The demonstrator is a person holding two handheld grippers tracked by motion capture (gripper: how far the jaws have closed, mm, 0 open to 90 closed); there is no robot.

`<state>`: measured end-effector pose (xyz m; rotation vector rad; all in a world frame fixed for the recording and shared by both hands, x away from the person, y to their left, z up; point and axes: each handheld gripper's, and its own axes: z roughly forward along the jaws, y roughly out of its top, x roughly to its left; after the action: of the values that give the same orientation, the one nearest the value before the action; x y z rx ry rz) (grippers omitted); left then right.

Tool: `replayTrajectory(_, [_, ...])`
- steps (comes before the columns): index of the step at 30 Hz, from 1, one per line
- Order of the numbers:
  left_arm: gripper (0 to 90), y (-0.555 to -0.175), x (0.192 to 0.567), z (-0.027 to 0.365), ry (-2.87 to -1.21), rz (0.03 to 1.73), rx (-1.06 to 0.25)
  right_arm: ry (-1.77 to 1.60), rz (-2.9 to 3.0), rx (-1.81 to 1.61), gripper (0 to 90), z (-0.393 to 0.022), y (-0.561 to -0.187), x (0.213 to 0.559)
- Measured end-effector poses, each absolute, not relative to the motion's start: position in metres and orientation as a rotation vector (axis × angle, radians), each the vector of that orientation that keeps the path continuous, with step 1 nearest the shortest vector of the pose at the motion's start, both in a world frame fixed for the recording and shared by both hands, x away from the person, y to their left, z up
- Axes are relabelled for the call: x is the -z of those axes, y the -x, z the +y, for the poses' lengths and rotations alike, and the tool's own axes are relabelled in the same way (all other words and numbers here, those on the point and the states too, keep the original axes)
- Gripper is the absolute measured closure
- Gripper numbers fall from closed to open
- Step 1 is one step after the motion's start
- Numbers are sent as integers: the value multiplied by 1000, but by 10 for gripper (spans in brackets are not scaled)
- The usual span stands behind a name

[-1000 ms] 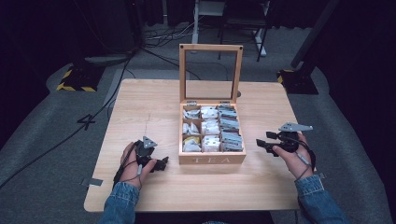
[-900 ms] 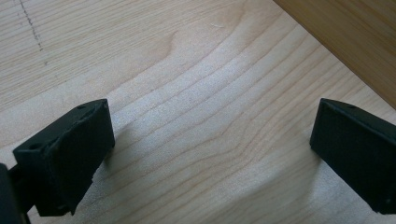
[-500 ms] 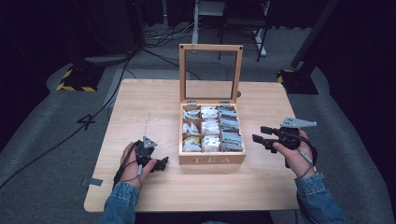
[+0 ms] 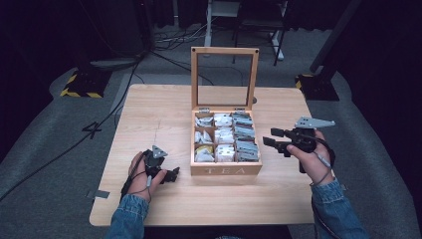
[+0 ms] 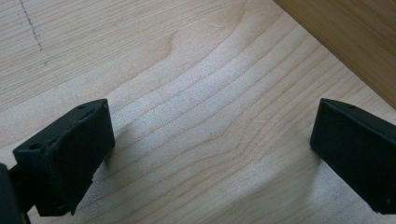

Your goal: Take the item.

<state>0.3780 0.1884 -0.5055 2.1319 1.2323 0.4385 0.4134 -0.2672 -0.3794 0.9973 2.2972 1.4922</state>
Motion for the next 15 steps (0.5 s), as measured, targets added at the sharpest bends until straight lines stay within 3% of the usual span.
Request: replayTrajectory(15, [2,-378,505,189,-2133,1231,-440,-923,2405,-1472,425,-228,-417,372])
